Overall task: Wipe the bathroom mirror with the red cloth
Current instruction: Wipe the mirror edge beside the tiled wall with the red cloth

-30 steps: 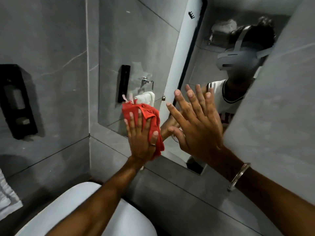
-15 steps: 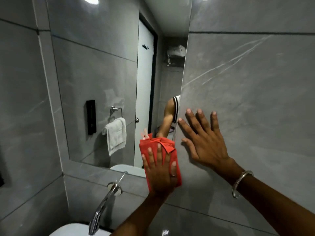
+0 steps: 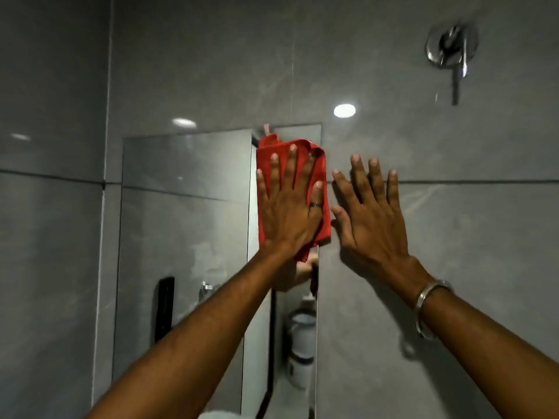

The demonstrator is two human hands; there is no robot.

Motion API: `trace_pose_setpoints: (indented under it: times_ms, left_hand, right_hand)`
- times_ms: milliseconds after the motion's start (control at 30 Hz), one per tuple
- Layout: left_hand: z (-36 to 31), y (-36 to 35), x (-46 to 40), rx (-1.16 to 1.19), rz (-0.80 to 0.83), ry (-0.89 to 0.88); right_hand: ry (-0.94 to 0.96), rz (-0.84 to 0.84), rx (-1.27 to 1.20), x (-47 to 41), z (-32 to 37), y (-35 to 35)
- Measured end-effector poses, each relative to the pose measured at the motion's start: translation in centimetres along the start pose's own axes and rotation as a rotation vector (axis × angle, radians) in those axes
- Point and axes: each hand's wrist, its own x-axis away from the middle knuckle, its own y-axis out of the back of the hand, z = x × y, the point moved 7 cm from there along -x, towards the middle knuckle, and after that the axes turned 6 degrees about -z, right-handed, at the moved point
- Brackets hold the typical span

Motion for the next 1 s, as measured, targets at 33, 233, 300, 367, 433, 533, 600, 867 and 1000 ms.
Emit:
trace_pose_setpoints:
  times_ms: [33, 233, 300, 367, 433, 533, 600, 867, 1000]
  left_hand:
    - [-0.3, 0.5, -2.5, -0.008, -0.005, -0.003]
    - [-0.8, 1.5, -7.9, -0.032, -0.059, 0.015]
    - [-0.7, 1.2, -7.0, -0.026, -0.072, 0.006]
    - [-0.6, 1.1, -5.6, -0.022, -0.074, 0.006]
    - [-0.7, 0.9, -3.3, -0.025, -0.063, 0.004]
    - [-0.6, 0.5, 1.4, -0.002, -0.046, -0.008]
    - [-0.5, -0.2, 4.5, 0.035, -0.029, -0.01]
    - [-0.8, -1.3, 20.4, 0.271, 0.092, -0.007]
    - [-1.9, -0.8, 32.0, 0.585, 0.396, 0.214]
  right_hand:
    - [-0.006, -0.005, 0.002, -1.2, -0.3, 0.0]
    - [0.016, -0.026, 0.082, -3.9, -0.8, -0.8]
    - [0.028, -0.017, 0.086, -3.3, -0.5, -1.1]
    - [0.029, -0.002, 0.051, -2.6, -0.1, -1.2]
    - [0.036, 0.018, -0.018, -1.8, 0.3, -0.8]
    - [-0.024, 0.064, -0.209, 0.4, 1.0, 0.2]
    - [-0.107, 0.101, -0.335, 2.6, 1.2, 0.6]
    - [-0.3, 0.295, -0.556, 19.5, 5.0, 4.6]
    - [-0.517, 0.457, -0.655, 28.2, 6.5, 5.9]
